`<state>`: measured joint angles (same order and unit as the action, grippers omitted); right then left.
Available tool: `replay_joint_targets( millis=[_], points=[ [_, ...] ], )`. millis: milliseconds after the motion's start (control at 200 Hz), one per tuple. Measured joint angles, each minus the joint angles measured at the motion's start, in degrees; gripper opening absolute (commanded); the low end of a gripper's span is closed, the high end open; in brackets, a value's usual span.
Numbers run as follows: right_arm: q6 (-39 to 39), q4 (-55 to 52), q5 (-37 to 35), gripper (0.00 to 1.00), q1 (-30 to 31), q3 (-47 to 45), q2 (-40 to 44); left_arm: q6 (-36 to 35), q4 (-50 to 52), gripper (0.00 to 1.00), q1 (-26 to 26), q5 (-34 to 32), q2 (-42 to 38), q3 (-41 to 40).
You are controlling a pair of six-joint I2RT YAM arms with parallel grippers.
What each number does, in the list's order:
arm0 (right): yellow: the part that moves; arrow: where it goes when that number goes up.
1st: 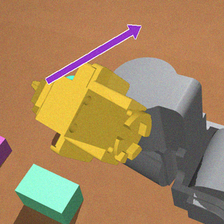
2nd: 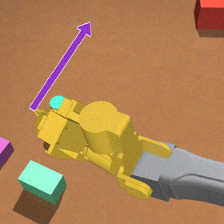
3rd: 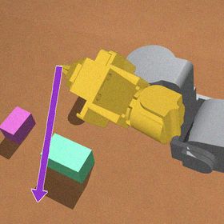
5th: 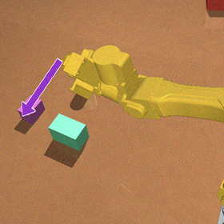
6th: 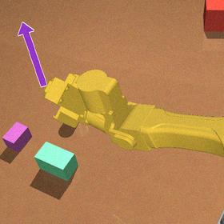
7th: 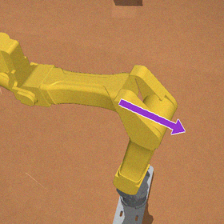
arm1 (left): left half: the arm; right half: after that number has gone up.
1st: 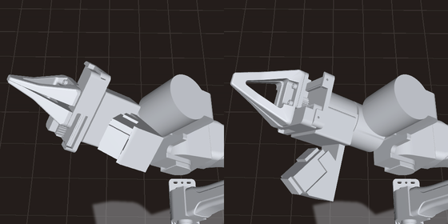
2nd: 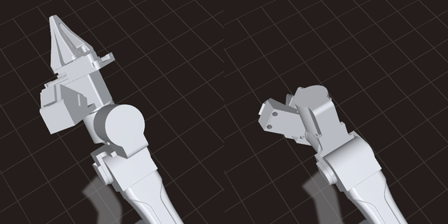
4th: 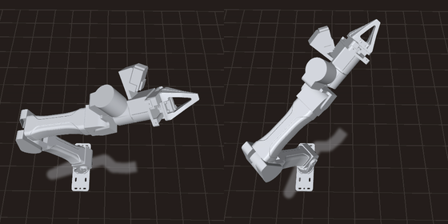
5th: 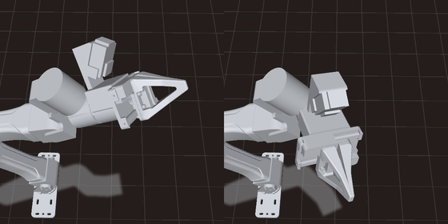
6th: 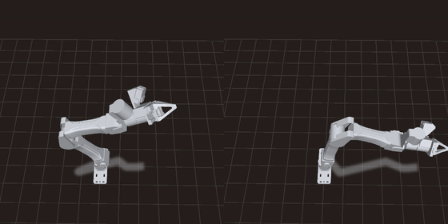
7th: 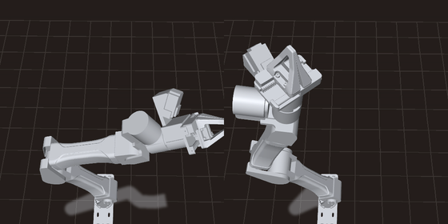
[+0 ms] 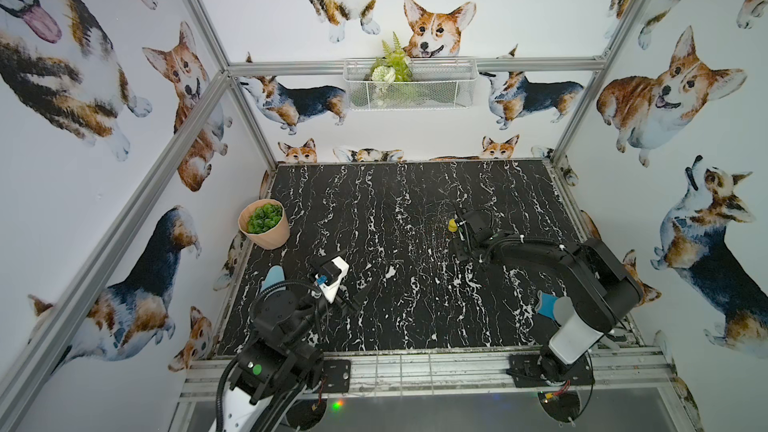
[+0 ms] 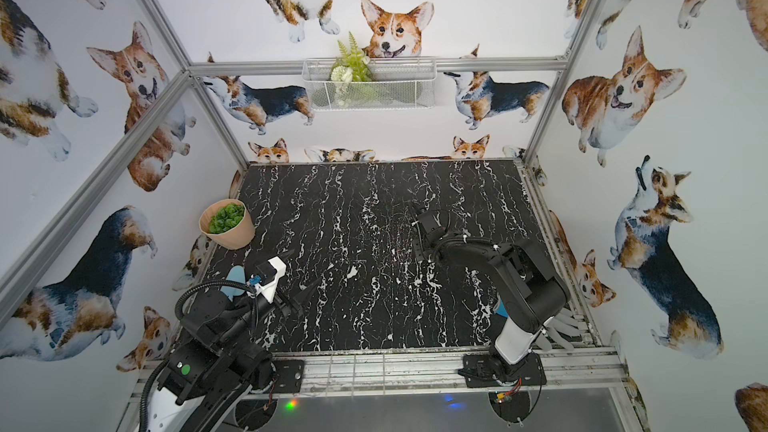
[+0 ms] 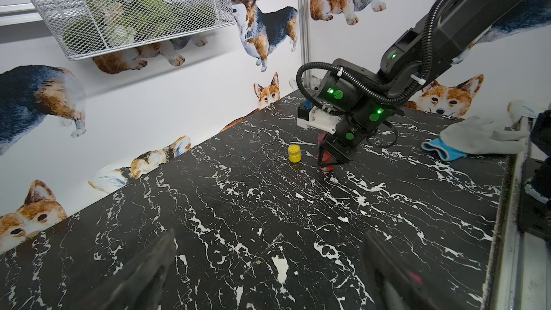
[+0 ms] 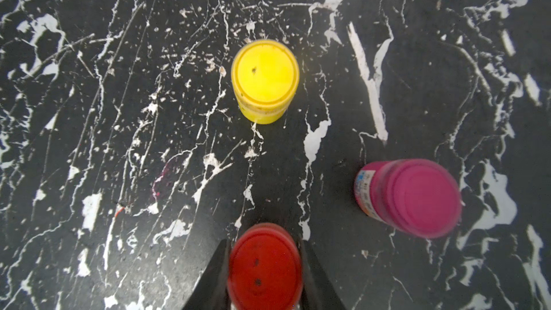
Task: Close the paint jar lid
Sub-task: Place the paint jar at the center of the board.
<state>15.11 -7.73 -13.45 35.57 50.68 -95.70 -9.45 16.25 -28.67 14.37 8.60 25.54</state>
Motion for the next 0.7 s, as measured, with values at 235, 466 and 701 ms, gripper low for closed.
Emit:
replay_joint_targets(
  millis=[235, 466, 701],
  points=[
    [0.2, 0.2, -0.3, 0.52, 0.0, -0.8, 1.7, 0.0, 0.0, 1.00, 0.0, 0.0, 0.0, 0.0],
    [0.0, -0.1, -1.2, 0.86, 0.0, -1.2, 6.3, 0.0, 0.0, 1.00, 0.0, 0.0, 0.1, 0.0],
    [-3.7, -0.7, -0.9, 1.00, 0.2, -0.8, 24.9, 3.9, 1.0, 1.00, 0.0, -7.1, 8.8, 4.2]
  ],
)
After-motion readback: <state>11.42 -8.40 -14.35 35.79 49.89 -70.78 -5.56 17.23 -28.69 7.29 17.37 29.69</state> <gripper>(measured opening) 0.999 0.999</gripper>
